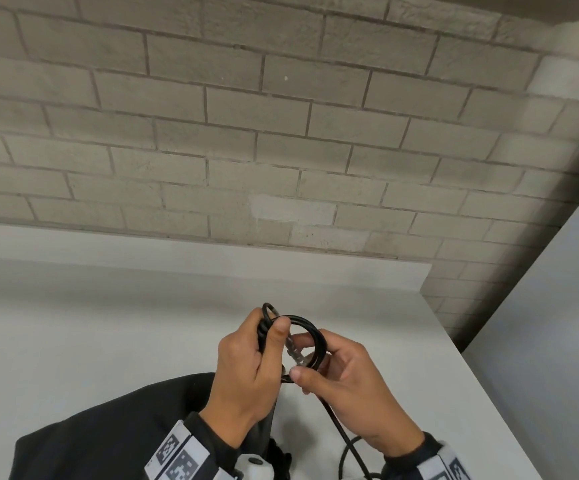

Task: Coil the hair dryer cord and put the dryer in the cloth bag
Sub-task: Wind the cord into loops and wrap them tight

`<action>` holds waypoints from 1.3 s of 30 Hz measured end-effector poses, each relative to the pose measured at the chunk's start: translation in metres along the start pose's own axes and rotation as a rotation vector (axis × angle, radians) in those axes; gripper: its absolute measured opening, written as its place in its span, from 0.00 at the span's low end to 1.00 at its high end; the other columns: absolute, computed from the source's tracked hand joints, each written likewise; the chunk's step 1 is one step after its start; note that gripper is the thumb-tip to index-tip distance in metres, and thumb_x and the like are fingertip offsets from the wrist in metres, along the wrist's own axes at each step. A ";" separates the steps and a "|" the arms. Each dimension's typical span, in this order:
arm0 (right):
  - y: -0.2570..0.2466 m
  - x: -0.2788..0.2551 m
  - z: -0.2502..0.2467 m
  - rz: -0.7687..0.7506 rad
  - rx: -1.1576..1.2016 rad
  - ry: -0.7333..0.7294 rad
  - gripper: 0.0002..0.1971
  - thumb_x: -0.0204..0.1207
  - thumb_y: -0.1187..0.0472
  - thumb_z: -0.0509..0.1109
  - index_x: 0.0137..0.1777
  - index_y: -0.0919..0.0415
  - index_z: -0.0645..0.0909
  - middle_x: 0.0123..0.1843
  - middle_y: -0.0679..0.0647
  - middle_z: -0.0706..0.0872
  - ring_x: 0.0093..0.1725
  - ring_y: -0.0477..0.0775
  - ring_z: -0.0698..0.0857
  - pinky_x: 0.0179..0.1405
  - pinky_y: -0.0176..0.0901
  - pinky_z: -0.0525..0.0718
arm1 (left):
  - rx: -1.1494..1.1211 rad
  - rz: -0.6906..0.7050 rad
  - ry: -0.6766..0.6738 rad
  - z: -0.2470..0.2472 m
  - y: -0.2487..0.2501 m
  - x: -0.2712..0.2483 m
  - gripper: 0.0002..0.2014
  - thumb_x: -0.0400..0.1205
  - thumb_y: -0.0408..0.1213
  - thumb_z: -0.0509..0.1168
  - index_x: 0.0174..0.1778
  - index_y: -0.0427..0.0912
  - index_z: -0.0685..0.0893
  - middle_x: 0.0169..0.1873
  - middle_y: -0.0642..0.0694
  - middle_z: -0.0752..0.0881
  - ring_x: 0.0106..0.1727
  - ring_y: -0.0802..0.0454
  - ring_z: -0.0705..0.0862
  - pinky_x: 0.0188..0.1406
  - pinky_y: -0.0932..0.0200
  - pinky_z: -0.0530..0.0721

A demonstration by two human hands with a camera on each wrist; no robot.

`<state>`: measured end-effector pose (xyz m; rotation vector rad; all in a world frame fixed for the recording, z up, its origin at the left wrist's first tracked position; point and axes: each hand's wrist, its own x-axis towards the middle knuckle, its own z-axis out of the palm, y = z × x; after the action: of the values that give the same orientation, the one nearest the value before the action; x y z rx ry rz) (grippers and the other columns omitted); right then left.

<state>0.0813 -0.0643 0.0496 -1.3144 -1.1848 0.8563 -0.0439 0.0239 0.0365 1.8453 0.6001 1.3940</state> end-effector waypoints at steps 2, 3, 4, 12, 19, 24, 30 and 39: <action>-0.001 0.000 -0.002 -0.029 -0.032 0.010 0.11 0.72 0.69 0.77 0.52 0.54 0.87 0.47 0.50 0.88 0.46 0.50 0.85 0.49 0.57 0.85 | 0.008 -0.015 0.008 0.000 -0.001 0.000 0.26 0.83 0.68 0.51 0.34 0.50 0.76 0.23 0.60 0.77 0.23 0.60 0.73 0.26 0.75 0.68; -0.001 0.000 -0.002 -0.037 -0.048 0.014 0.11 0.72 0.68 0.77 0.50 0.53 0.87 0.45 0.49 0.88 0.46 0.48 0.85 0.47 0.55 0.85 | 0.011 -0.022 0.011 0.000 -0.002 0.001 0.28 0.82 0.69 0.51 0.34 0.49 0.77 0.22 0.58 0.76 0.22 0.60 0.72 0.26 0.74 0.68; -0.001 0.000 -0.002 -0.038 -0.047 0.015 0.11 0.71 0.68 0.77 0.49 0.53 0.87 0.44 0.48 0.88 0.45 0.46 0.85 0.43 0.50 0.83 | 0.010 -0.026 0.011 0.000 -0.002 0.001 0.28 0.82 0.69 0.51 0.34 0.48 0.77 0.22 0.58 0.75 0.22 0.59 0.72 0.25 0.74 0.68; -0.003 -0.002 -0.005 -0.005 -0.011 0.029 0.11 0.68 0.70 0.81 0.48 0.57 0.88 0.43 0.53 0.90 0.45 0.53 0.88 0.44 0.59 0.86 | -0.150 -0.076 -0.053 0.002 0.002 -0.003 0.22 0.79 0.70 0.56 0.35 0.57 0.80 0.21 0.58 0.77 0.22 0.61 0.73 0.26 0.72 0.70; 0.005 -0.011 0.016 -0.234 -0.426 0.466 0.24 0.59 0.60 0.86 0.49 0.41 0.78 0.45 0.38 0.80 0.45 0.41 0.79 0.44 0.25 0.75 | -0.151 -0.112 0.060 0.007 -0.002 -0.002 0.30 0.78 0.72 0.56 0.36 0.46 0.82 0.29 0.52 0.85 0.29 0.57 0.83 0.31 0.71 0.77; 0.014 -0.011 0.032 -0.366 -0.698 0.336 0.15 0.76 0.62 0.73 0.62 0.53 0.83 0.39 0.36 0.71 0.39 0.29 0.74 0.40 0.17 0.70 | -0.156 -0.076 0.023 0.008 -0.001 -0.005 0.34 0.79 0.72 0.55 0.34 0.40 0.81 0.26 0.42 0.83 0.24 0.55 0.80 0.27 0.68 0.77; 0.003 -0.010 0.030 -0.186 -0.699 0.183 0.09 0.84 0.59 0.63 0.56 0.55 0.85 0.44 0.42 0.73 0.42 0.42 0.78 0.40 0.26 0.74 | -0.126 -0.055 0.019 0.010 0.002 -0.007 0.32 0.80 0.72 0.53 0.35 0.45 0.82 0.29 0.50 0.86 0.27 0.57 0.83 0.27 0.72 0.77; -0.003 -0.014 0.026 -0.048 -0.275 0.260 0.09 0.82 0.60 0.67 0.47 0.45 0.85 0.45 0.47 0.86 0.43 0.49 0.88 0.48 0.45 0.87 | -0.110 -0.029 0.009 0.014 0.004 -0.004 0.30 0.81 0.69 0.53 0.37 0.44 0.81 0.25 0.59 0.82 0.25 0.61 0.79 0.27 0.77 0.73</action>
<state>0.0530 -0.0713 0.0474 -1.5606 -1.1484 0.4803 -0.0319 0.0147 0.0355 1.7377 0.5417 1.3886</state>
